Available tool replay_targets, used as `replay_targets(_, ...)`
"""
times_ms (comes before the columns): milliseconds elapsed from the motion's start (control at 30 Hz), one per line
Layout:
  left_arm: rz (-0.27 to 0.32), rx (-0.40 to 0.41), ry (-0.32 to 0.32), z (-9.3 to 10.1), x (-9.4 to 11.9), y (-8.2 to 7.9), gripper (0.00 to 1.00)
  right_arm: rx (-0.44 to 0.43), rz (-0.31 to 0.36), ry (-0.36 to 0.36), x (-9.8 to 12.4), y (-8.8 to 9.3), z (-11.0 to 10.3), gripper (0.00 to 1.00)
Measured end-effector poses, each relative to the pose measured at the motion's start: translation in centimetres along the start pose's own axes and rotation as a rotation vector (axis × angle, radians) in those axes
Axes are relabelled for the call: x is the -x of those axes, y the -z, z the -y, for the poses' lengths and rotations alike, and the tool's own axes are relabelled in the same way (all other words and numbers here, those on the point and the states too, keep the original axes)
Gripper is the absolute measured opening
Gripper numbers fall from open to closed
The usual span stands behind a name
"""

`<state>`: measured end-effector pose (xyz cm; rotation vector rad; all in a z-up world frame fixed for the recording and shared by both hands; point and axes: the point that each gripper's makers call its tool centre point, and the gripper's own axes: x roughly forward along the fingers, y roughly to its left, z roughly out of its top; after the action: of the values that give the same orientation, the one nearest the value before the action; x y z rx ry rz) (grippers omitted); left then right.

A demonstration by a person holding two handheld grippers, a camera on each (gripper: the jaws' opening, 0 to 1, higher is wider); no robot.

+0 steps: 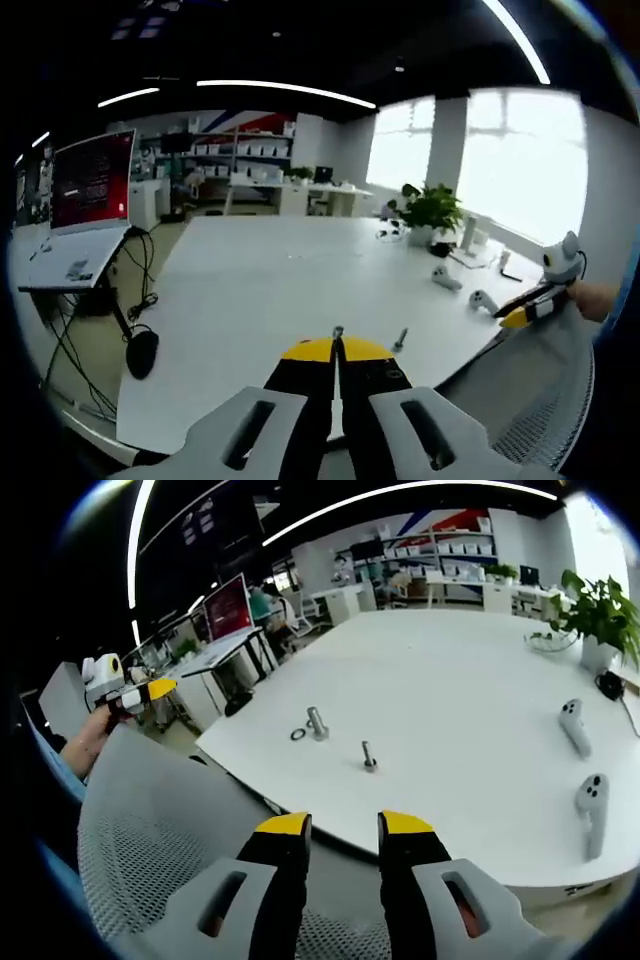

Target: Place the washer onto the threaded stud by aligning its center hole with the stud, sliding it down to the base, and recovering from edge contact or off-axis alignment until the washer reaches the visible bottom stop.

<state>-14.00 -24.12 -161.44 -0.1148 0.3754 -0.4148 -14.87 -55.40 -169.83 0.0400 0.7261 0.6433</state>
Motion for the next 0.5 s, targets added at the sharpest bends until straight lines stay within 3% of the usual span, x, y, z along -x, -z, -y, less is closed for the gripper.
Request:
replay_targets(33,0.033,-0.015,0.002,0.1,0.0,-0.6,0.00,0.000,0.000,0.000,0.0,0.0,0.0,0.29)
replay_targets(67,0.033,-0.031,0.034,0.7,0.1,-0.6,0.00,0.000,-0.001,0.000,0.0,0.0,0.0,0.29)
replay_targets(133,0.001,-0.013,0.038,0.8,-0.1,-0.2,0.00,0.001,-0.004,-0.001,0.0,0.1,0.0,0.29)
replay_targets(267,0.002,0.000,0.082,1.6,-0.3,-0.2,0.00,0.000,-0.006,0.001,0.0,0.1,0.0,0.29)
replay_targets(500,0.051,0.006,0.060,1.0,-0.4,-1.2,0.00,-0.005,-0.003,0.005,0.0,0.1,0.1,0.29)
